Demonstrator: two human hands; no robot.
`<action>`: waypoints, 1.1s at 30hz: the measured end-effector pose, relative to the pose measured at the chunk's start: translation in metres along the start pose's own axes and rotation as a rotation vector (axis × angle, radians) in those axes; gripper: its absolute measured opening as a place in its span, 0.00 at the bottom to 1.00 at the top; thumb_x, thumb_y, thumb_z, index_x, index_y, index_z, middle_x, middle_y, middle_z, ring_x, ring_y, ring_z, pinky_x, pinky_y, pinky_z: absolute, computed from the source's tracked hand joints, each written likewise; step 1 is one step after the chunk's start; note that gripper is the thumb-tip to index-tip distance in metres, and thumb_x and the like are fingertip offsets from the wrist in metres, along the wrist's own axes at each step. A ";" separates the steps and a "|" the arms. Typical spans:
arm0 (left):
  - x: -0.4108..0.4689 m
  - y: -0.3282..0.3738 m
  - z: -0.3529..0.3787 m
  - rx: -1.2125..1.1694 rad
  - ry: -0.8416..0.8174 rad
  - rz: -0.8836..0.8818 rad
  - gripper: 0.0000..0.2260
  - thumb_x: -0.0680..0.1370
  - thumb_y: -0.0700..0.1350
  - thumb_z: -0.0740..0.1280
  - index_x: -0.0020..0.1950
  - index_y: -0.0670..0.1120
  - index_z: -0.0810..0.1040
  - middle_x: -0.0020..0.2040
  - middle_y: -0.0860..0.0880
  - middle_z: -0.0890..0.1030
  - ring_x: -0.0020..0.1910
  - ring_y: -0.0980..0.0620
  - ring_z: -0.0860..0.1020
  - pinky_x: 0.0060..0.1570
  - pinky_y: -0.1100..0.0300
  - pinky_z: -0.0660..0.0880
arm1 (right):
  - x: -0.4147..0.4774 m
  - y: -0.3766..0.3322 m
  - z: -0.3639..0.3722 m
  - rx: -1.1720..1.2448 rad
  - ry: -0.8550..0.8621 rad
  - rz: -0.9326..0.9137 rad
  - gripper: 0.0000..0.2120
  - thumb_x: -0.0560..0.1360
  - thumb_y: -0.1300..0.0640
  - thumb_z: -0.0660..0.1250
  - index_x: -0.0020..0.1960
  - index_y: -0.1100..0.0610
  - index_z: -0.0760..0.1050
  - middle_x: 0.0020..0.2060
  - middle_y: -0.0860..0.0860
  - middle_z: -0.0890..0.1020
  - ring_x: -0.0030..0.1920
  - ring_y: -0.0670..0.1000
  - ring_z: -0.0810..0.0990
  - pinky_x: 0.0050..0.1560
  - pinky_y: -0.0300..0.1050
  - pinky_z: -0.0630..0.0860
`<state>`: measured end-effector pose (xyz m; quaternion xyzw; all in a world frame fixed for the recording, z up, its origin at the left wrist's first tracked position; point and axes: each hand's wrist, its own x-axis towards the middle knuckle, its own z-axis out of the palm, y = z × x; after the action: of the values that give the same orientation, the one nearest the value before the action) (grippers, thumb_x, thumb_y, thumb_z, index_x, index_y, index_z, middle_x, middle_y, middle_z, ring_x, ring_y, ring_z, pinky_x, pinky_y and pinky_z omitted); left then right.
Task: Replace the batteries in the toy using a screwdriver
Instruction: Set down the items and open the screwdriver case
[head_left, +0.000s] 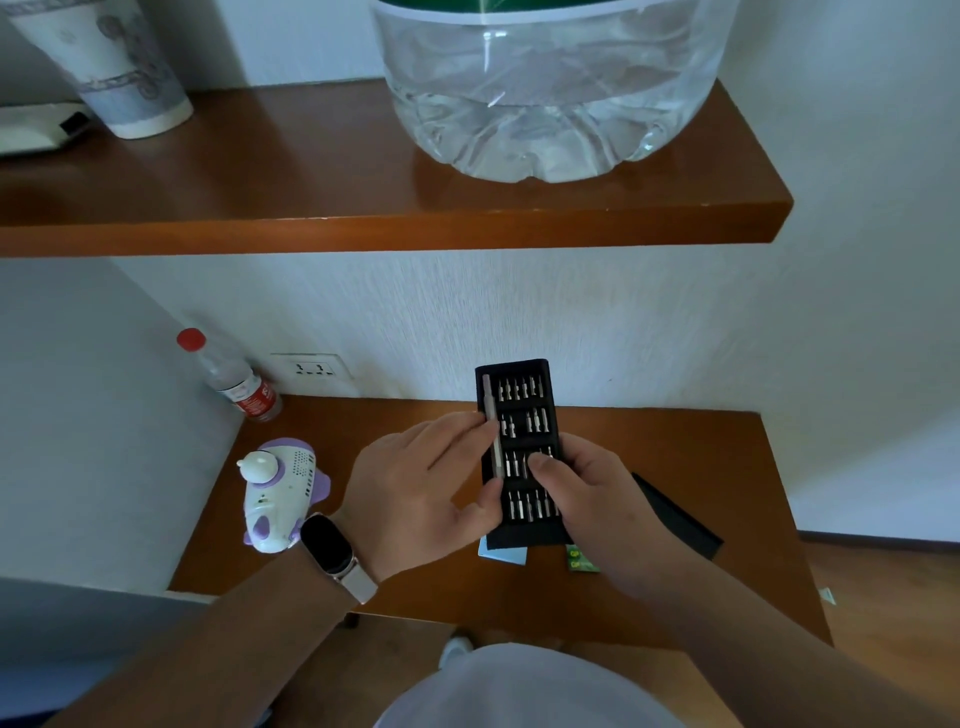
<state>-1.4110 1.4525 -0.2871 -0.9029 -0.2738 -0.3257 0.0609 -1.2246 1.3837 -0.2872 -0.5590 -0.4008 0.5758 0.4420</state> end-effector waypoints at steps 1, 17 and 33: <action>-0.001 0.001 0.001 -0.025 -0.004 -0.020 0.17 0.73 0.50 0.72 0.55 0.39 0.85 0.51 0.44 0.85 0.44 0.49 0.83 0.32 0.56 0.79 | 0.000 0.000 0.001 0.009 0.005 0.000 0.09 0.82 0.58 0.60 0.55 0.54 0.79 0.44 0.51 0.85 0.45 0.49 0.85 0.45 0.45 0.82; -0.001 -0.003 0.012 -0.321 -0.243 -0.338 0.23 0.77 0.61 0.65 0.68 0.51 0.74 0.60 0.56 0.74 0.50 0.61 0.77 0.38 0.59 0.80 | 0.000 0.003 -0.004 0.021 0.009 0.042 0.09 0.82 0.58 0.60 0.56 0.53 0.79 0.45 0.52 0.85 0.47 0.50 0.85 0.48 0.48 0.83; 0.019 -0.029 -0.004 -0.456 -0.397 -0.405 0.37 0.71 0.68 0.66 0.76 0.58 0.62 0.59 0.62 0.70 0.53 0.62 0.76 0.43 0.66 0.75 | 0.000 -0.004 -0.002 -0.075 0.000 -0.003 0.08 0.82 0.57 0.61 0.53 0.51 0.79 0.45 0.53 0.85 0.47 0.52 0.85 0.52 0.56 0.82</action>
<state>-1.4162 1.4841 -0.2744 -0.8664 -0.3739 -0.2023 -0.2618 -1.2221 1.3851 -0.2836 -0.5746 -0.4228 0.5596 0.4218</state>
